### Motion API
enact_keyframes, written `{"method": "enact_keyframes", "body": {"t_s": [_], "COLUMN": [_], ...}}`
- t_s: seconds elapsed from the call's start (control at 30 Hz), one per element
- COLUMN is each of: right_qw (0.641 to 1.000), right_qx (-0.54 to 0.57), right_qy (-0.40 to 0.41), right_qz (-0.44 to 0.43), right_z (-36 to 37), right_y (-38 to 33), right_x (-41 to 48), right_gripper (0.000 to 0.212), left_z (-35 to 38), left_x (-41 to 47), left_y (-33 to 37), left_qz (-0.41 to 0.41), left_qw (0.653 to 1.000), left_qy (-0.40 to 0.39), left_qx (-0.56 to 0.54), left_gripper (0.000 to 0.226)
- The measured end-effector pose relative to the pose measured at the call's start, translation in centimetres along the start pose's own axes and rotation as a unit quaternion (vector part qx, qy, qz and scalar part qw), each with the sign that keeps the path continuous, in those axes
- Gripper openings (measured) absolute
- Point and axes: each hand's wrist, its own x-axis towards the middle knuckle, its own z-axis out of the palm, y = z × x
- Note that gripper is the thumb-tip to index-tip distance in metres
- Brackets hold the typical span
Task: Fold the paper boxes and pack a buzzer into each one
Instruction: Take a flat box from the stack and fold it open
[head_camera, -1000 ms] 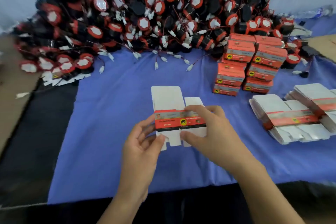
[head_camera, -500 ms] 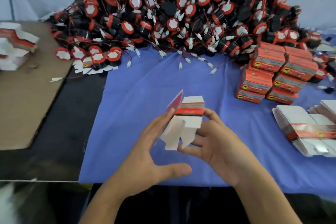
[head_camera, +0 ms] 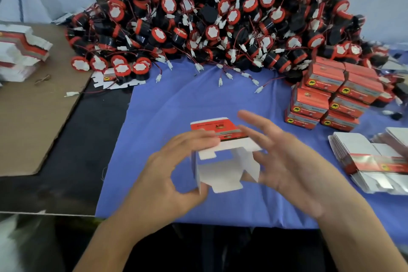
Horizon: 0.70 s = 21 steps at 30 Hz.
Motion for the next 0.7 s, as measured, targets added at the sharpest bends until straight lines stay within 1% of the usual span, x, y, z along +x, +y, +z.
{"method": "enact_keyframes", "body": {"t_s": [0.07, 0.1, 0.2, 0.3, 0.43, 0.5, 0.53, 0.6, 0.7], "right_qw": [0.998, 0.997, 0.997, 0.994, 0.987, 0.981, 0.978, 0.977, 0.981], "right_qx": [-0.061, -0.069, -0.073, -0.101, -0.134, -0.157, -0.168, -0.173, -0.152], "right_qy": [0.02, 0.036, 0.04, 0.046, 0.088, 0.11, 0.118, 0.119, 0.108], "right_qz": [-0.017, -0.017, -0.006, -0.007, -0.012, -0.027, -0.035, -0.047, -0.045], "right_z": [0.8, 1.0, 1.1, 1.2, 1.7, 1.9, 2.0, 2.0, 2.0], "right_y": [0.3, 0.6, 1.1, 1.5, 2.0, 2.1, 2.0, 2.0, 1.8], "right_x": [0.4, 0.4, 0.0, -0.2, -0.3, -0.4, -0.4, -0.6, -1.1], "right_gripper": [0.042, 0.038, 0.036, 0.032, 0.021, 0.024, 0.026, 0.027, 0.018], "left_z": [-0.2, -0.4, -1.2, -1.6, -1.0, -0.5, -0.4, -0.5, -0.8], "left_x": [0.0, 0.0, 0.0, 0.0, 0.2, -0.1, -0.2, -0.4, -0.4], "left_y": [0.4, 0.5, 0.7, 1.1, 1.7, 1.7, 1.6, 1.2, 0.6], "left_qz": [0.008, 0.008, 0.0, -0.019, -0.007, -0.008, -0.021, -0.052, -0.045], "left_qw": [0.999, 0.999, 1.0, 0.998, 0.998, 0.997, 0.996, 0.99, 0.969], "left_qy": [-0.028, -0.031, -0.031, -0.039, -0.045, -0.045, -0.051, -0.064, -0.048], "left_qx": [0.015, 0.02, 0.001, -0.038, -0.053, -0.055, -0.063, -0.115, -0.239], "left_gripper": [0.069, 0.068, 0.064, 0.067, 0.064, 0.072, 0.079, 0.086, 0.078]}}
